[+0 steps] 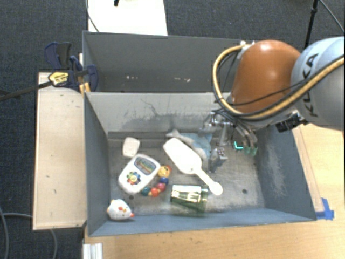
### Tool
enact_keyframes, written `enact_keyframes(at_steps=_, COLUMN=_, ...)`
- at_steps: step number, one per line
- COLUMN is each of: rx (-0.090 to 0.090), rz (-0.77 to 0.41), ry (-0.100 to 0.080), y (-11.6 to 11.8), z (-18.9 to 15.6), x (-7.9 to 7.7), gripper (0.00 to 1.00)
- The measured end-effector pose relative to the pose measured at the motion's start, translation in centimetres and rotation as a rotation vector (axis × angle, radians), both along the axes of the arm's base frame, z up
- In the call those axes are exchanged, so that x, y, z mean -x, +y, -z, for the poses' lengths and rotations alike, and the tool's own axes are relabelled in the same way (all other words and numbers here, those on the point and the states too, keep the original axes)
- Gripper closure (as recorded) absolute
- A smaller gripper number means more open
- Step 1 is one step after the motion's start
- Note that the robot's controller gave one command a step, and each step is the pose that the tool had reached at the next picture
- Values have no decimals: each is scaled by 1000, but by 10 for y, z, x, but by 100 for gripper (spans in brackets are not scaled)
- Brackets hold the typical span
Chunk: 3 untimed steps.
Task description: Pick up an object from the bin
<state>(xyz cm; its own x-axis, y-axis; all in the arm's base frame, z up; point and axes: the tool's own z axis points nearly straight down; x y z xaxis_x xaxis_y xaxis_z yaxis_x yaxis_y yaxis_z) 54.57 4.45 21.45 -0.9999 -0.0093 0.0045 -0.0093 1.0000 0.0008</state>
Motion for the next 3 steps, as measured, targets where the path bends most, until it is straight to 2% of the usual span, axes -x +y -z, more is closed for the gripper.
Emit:
enact_keyframes(at_steps=1, rx=0, rz=1, ry=-8, y=0, z=-4, x=-2, gripper=0)
enact_keyframes(at_steps=2, rx=-1, rz=20, ry=-12, y=9, z=60, x=16, gripper=0)
enact_keyframes(at_steps=3, rx=-2, rz=47, ry=-18, y=15, z=82, x=23, gripper=0)
